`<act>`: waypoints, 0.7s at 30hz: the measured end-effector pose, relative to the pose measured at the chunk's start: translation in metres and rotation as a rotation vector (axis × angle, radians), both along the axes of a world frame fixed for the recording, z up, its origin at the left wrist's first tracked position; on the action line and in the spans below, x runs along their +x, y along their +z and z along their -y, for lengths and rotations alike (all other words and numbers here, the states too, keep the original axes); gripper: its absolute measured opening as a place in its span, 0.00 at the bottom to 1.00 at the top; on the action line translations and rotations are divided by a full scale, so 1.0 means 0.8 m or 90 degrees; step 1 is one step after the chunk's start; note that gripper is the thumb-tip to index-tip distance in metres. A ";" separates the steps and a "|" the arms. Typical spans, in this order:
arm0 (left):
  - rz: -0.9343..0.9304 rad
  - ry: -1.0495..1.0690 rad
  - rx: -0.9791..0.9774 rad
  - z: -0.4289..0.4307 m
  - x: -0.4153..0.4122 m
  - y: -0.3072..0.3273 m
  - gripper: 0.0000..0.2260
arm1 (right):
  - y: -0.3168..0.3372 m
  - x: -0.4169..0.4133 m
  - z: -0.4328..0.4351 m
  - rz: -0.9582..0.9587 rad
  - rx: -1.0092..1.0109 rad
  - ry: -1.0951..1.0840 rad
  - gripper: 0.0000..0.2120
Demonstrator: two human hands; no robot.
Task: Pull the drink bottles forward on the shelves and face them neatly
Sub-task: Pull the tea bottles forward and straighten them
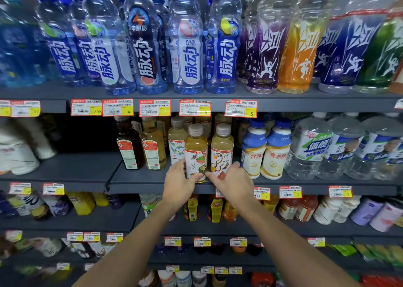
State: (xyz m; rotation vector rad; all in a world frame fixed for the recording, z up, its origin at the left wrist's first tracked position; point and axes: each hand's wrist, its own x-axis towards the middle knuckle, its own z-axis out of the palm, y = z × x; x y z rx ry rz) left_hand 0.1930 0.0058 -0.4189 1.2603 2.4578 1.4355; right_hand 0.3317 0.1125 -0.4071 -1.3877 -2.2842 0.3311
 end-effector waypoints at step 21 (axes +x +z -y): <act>0.112 -0.007 0.092 -0.002 0.019 -0.009 0.29 | 0.004 0.026 0.001 -0.079 -0.060 0.064 0.26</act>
